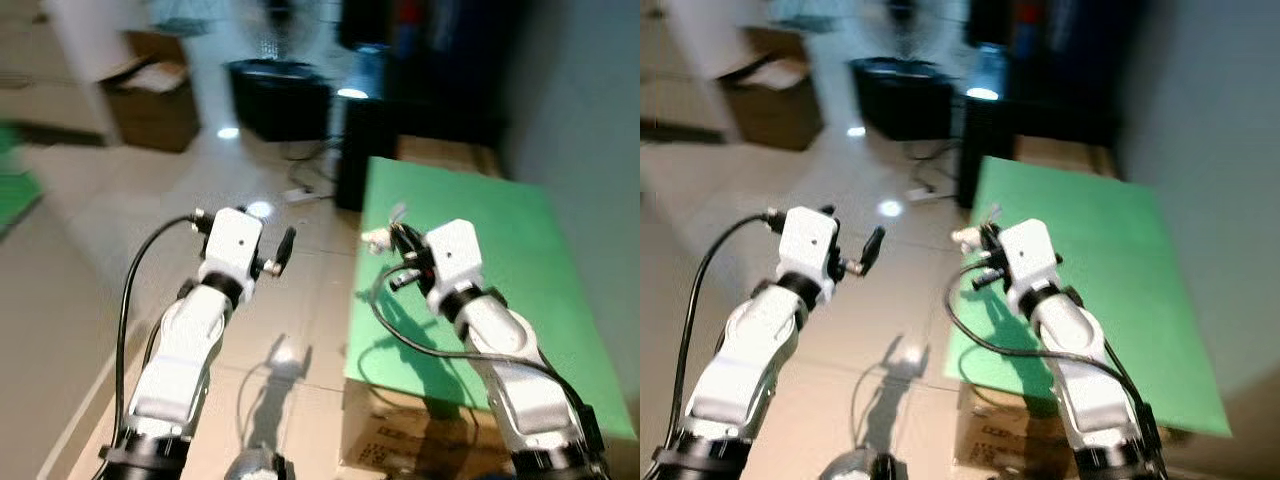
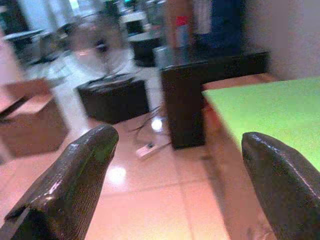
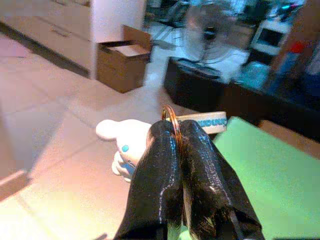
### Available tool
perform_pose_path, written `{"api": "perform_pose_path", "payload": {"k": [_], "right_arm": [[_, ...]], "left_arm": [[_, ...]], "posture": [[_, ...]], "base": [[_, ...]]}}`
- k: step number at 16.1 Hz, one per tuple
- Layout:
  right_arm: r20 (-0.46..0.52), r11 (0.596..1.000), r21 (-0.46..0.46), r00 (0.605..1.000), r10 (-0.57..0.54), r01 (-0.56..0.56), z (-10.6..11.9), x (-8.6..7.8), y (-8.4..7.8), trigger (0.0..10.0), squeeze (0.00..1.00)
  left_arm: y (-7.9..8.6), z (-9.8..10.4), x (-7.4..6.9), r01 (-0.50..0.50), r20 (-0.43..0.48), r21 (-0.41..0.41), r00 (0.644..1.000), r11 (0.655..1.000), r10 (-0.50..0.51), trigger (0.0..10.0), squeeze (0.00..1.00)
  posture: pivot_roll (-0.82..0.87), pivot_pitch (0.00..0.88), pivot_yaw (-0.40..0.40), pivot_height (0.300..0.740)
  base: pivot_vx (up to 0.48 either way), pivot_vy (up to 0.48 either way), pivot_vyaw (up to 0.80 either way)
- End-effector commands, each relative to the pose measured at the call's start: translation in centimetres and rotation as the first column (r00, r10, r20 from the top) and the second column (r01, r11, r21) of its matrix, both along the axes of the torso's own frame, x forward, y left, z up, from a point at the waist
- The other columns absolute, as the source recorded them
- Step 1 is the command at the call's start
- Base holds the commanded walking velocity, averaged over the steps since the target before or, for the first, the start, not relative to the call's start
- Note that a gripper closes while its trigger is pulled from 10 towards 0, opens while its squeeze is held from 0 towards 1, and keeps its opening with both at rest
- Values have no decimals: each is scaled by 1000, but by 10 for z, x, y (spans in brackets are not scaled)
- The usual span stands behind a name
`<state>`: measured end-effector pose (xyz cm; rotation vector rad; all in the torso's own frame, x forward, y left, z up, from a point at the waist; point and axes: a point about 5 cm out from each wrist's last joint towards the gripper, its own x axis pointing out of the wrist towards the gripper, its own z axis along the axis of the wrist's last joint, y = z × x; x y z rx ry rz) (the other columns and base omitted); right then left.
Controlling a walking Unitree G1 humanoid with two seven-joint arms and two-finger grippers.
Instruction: Hang keys on a hook
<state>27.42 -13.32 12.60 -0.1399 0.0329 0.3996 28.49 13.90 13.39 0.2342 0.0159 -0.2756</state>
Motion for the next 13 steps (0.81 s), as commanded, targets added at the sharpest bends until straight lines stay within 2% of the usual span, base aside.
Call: {"api": "perform_pose_path", "payload": {"k": [1, 3, 6, 10, 13], "right_arm": [[-19, 999, 33, 1000, -2, 3, -1, -3, -4, 10000, 0], [-56, 995, 92, 998, -36, 41, -6, -2, -9, 10000, 0], [-57, 996, 82, 998, -22, 26, -5, 5, -6, 10000, 0], [-78, 996, 71, 996, -51, 56, -7, 4, -13, 10000, 0], [-81, 994, 73, 994, -70, 75, -7, 5, -14, 10000, 0]], "left_arm": [[6, -3, -1, -35, -17, 14, 999, 999, 36, 10000, 0], [7, -5, -5, -52, -16, 11, 998, 999, 52, 10000, 0], [6, -2, -7, -59, 5, 17, 998, 998, 59, 10000, 0], [1, 5, -6, -22, 47, 20, 999, 1000, 21, 10000, 0], [-1, 8, -2, -1, 53, 29, 999, 1000, -1, 10000, 0]], "posture": [[-34, 0, -63, 718], [-13, 0, -87, 718], [-11, 0, -90, 718], [-22, 0, -71, 718], [-28, 0, -62, 718]], "base": [[0, 0, 800], [0, 0, 800], [0, 0, 800], [0, 0, 800], [317, 0, 800]]}}
